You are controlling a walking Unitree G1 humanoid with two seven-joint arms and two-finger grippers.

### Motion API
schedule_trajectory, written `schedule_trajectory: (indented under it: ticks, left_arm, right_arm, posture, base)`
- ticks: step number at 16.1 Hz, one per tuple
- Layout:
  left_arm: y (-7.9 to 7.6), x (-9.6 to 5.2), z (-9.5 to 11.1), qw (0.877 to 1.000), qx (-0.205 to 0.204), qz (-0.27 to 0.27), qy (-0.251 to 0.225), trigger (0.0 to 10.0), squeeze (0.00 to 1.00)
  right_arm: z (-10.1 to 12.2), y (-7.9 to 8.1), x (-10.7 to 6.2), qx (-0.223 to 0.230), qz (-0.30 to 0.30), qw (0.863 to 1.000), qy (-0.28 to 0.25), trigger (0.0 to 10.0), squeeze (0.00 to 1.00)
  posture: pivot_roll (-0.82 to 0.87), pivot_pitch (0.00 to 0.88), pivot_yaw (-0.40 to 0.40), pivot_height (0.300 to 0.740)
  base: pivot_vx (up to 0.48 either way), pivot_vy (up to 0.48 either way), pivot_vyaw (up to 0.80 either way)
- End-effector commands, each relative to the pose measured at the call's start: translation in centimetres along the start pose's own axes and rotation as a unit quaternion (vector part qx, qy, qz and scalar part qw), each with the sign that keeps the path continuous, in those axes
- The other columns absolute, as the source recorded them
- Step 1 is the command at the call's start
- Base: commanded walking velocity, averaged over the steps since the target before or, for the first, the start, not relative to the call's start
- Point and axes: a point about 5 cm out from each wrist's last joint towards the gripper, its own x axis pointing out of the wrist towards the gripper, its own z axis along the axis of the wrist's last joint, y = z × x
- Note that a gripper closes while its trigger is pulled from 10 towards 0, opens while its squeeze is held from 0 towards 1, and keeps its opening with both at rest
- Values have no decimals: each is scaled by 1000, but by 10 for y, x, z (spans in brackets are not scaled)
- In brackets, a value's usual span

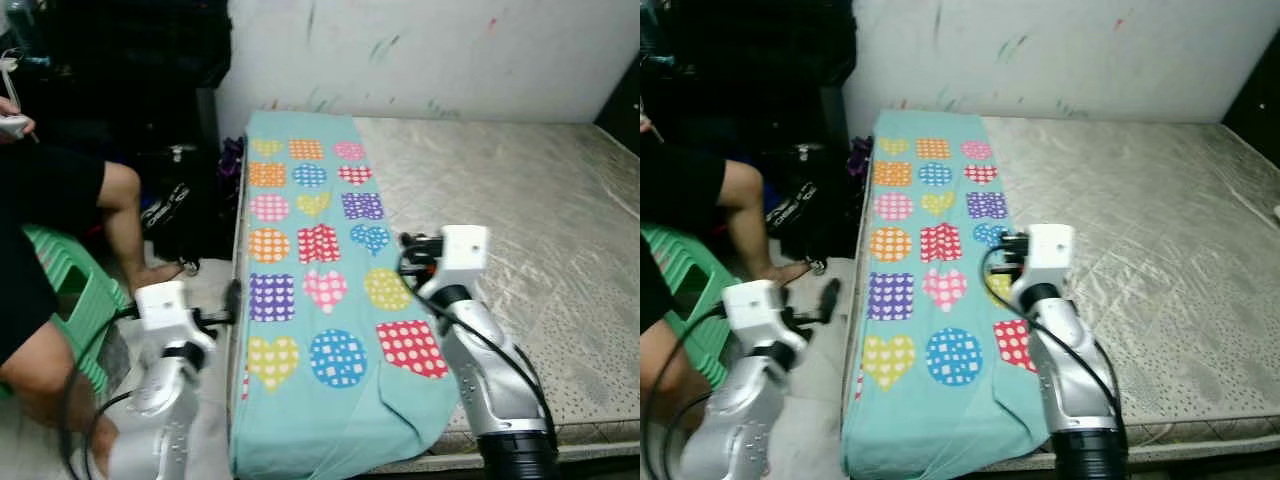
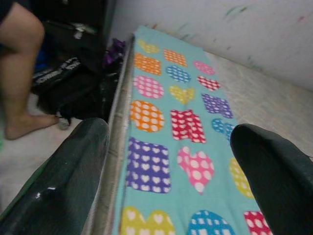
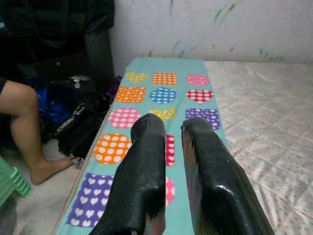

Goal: Clean up the room

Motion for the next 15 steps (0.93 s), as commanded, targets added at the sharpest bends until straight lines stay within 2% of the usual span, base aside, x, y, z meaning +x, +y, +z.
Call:
schedule_trajectory:
  ticks: [1,9,15]
  left_arm:
    - [-10,2,-1,1000,-7,-17,-2,10000,0]
    - [-12,2,0,1000,-9,-22,-4,10000,0]
    - [-10,0,-2,1000,-8,-18,1,10000,0]
  right_arm:
    - [3,-9,0,-10,-13,1000,-4,10000,0]
    - [2,-7,1,-9,-16,1000,-2,10000,0]
    - [0,-6,1,-3,-19,1000,-2,10000,0]
  posture:
    - [-126,0,-16,740]
    - [-120,0,-19,740]
    - [-114,0,-15,740]
  base:
    - [0,0,0]
    - [0,0,-73]
    - [0,0,-749]
